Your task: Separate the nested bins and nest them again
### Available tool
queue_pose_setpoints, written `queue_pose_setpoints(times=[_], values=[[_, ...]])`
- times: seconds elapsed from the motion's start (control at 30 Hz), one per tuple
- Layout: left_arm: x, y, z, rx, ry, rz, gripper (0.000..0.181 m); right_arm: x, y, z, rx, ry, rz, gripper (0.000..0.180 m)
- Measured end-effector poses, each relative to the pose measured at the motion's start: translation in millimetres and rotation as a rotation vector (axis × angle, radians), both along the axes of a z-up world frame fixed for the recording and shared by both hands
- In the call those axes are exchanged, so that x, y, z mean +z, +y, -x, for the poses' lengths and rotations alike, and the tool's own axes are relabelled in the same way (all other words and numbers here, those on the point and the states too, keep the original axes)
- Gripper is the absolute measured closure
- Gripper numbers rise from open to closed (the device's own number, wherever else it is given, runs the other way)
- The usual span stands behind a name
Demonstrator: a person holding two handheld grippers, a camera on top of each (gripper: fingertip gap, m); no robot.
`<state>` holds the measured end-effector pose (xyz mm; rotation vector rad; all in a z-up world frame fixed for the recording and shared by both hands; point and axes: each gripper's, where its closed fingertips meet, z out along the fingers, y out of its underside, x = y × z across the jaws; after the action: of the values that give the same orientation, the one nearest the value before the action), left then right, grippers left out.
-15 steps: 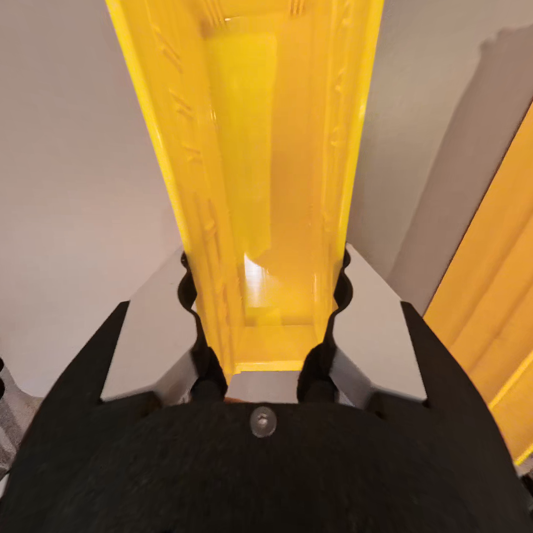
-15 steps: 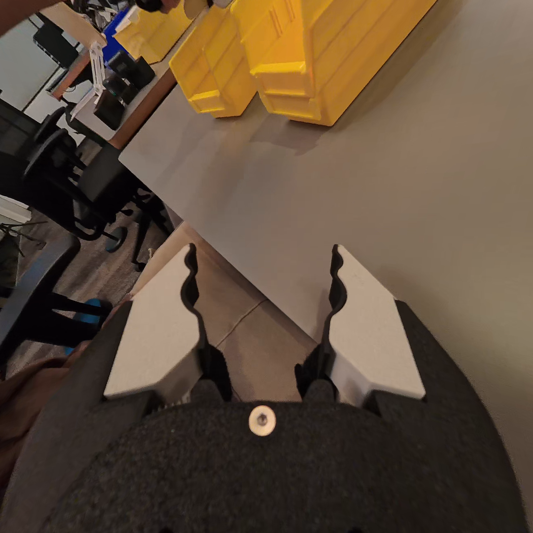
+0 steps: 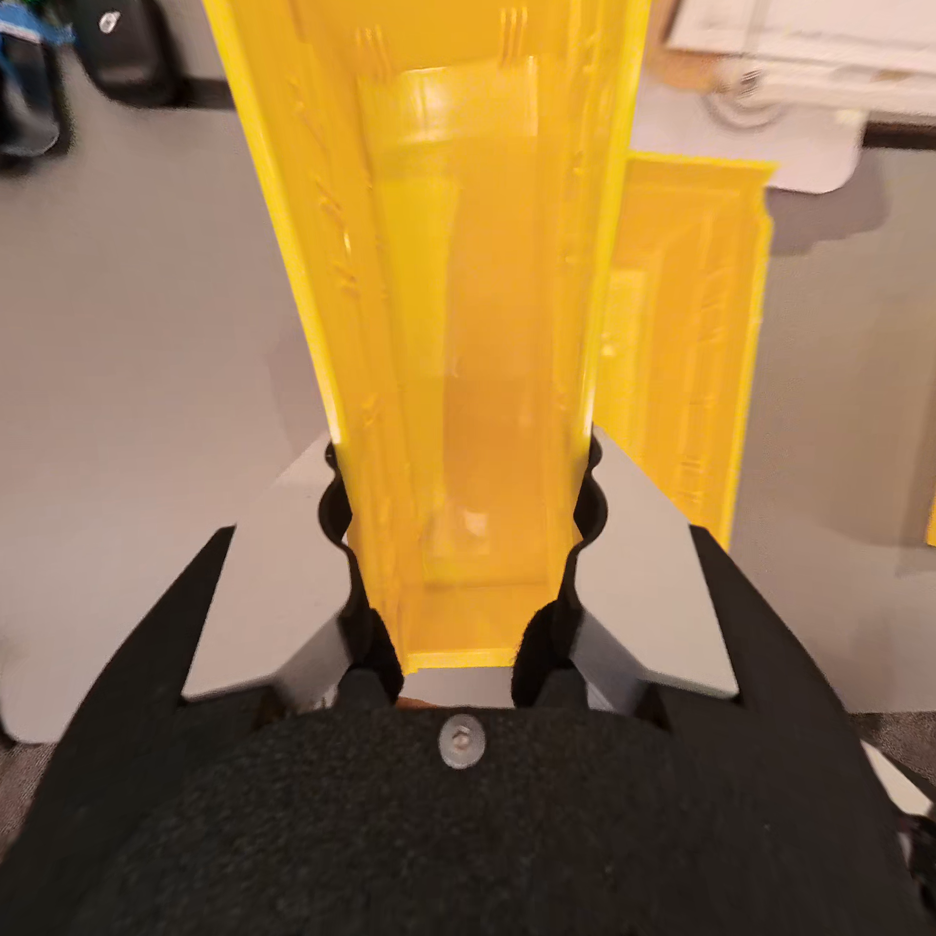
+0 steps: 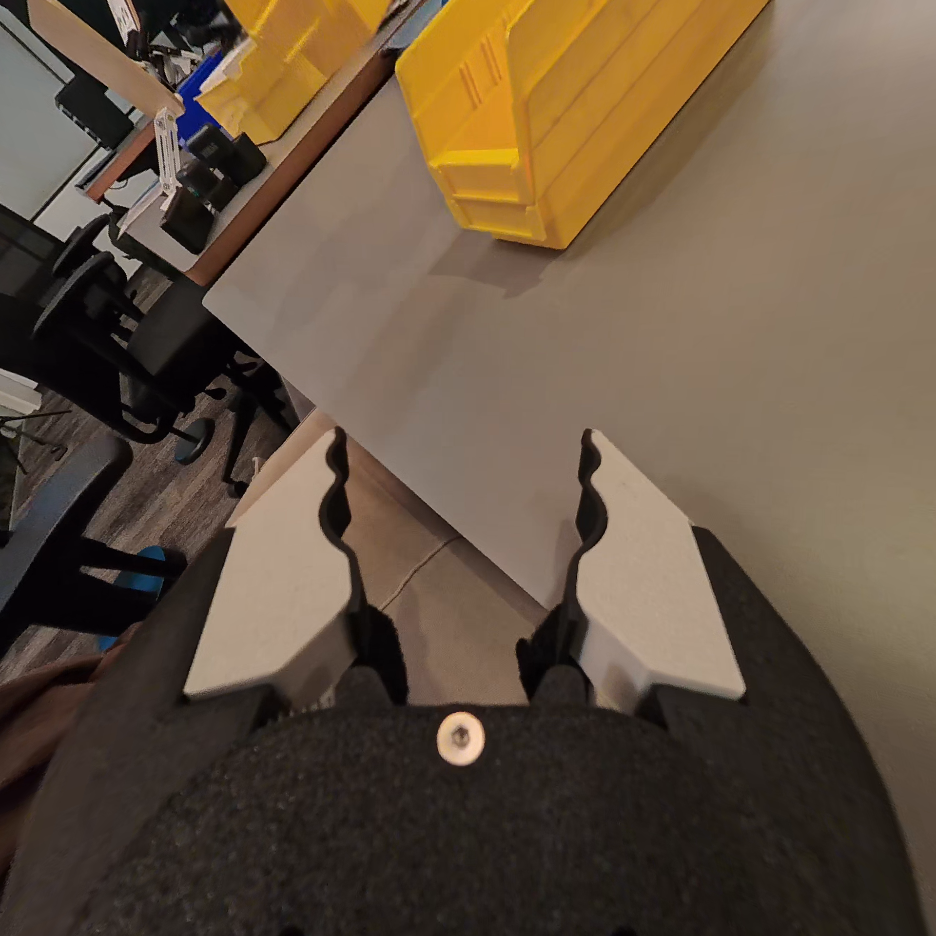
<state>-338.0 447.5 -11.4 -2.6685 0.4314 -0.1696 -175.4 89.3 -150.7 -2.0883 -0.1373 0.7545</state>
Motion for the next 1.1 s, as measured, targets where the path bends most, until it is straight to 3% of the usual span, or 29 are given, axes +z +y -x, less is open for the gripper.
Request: queue_pose_setpoints(times=[0.1, 0.23, 0.33, 0.5, 1.1], values=[[11, -15, -40, -0.028, -0.040, -0.037, 0.091, 4, 1, -6, -0.016, 0.002, -0.014, 0.089], [0, -30, -88, -0.078, -0.040, -0.066, 0.091, 5, 1, -11, -0.026, 0.013, -0.016, 0.089], [-5, -30, -105, -0.119, 0.067, -0.099, 0.091, 9, 0, -14, -0.039, 0.013, -0.039, 0.089], [11, -40, -140, -0.171, 0.037, -0.077, 0.091, 15, 1, -21, -0.059, 0.026, -0.068, 0.089], [-45, -38, -126, -0.080, 0.055, -0.011, 0.090, 17, 1, -18, -0.037, 0.021, -0.078, 0.091]])
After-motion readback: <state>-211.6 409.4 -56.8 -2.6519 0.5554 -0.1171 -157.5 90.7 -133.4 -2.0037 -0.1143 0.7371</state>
